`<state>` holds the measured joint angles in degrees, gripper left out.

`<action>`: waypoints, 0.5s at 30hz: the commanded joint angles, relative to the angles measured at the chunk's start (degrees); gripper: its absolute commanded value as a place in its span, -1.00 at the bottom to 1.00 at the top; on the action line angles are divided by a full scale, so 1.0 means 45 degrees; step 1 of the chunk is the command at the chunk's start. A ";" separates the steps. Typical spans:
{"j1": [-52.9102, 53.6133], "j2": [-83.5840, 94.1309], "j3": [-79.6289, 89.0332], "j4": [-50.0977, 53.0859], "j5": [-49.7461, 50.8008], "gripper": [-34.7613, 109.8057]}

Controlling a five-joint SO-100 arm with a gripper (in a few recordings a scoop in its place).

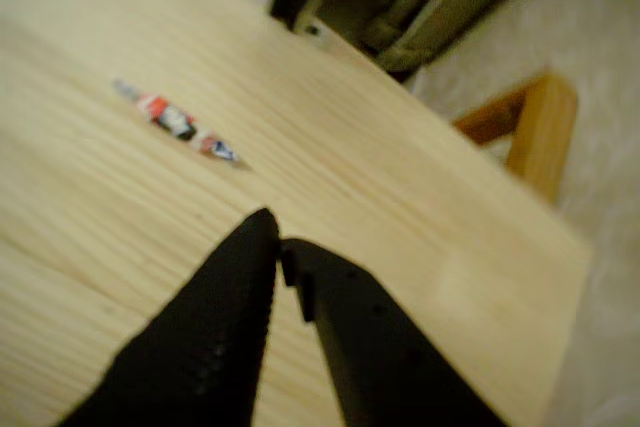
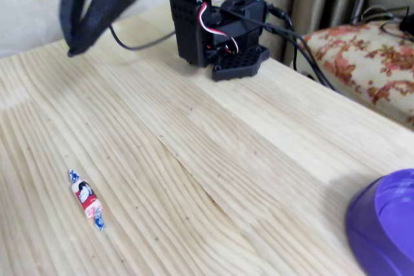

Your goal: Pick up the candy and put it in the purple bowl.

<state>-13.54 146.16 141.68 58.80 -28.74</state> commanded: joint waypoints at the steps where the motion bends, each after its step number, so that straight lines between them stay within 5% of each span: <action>1: -0.0508 -0.2500 -0.2949 0.0195 -0.1562 -0.52; 15: -0.2402 -0.8652 -0.6523 -0.0176 -0.5469 -0.52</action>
<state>-21.36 109.25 119.36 58.80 -50.27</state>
